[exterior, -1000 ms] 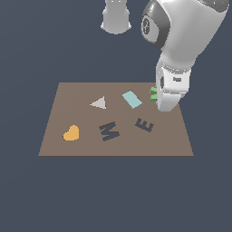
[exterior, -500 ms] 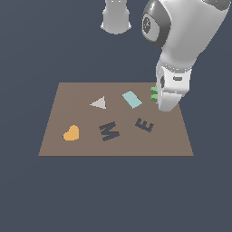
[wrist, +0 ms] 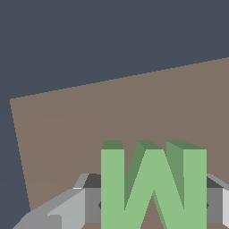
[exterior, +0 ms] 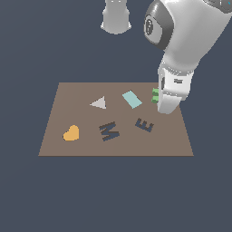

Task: Insert a designated object into the corresponding slot on a board.

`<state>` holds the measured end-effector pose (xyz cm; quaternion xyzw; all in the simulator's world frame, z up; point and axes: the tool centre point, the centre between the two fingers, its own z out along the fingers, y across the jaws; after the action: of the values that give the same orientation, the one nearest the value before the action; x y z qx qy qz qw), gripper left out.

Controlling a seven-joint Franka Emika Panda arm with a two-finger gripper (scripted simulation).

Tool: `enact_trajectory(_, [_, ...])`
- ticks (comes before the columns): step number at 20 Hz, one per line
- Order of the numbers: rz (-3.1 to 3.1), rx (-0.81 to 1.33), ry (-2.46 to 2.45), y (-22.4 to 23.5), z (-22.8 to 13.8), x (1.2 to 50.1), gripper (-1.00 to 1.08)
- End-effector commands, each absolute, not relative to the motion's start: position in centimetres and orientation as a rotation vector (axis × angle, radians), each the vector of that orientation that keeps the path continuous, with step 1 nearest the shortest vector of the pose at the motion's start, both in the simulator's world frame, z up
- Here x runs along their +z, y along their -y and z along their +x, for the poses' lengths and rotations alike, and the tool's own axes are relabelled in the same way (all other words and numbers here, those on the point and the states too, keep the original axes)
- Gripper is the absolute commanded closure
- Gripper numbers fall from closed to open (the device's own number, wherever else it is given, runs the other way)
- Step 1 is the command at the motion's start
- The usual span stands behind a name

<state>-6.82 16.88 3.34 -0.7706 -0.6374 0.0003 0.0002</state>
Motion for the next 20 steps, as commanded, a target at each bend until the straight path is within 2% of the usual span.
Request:
enact_trajectory(1, [-2.463, 0.000, 1.949, -17.1, -6.3, 3.4, 1.08])
enact_trajectory(10, [-2.688, 0.000, 1.625, -17.8, -3.4, 3.5, 1.08])
enact_trajectory(20, [-2.978, -0.001, 0.997, -17.1, 2.0, 3.6, 1.08])
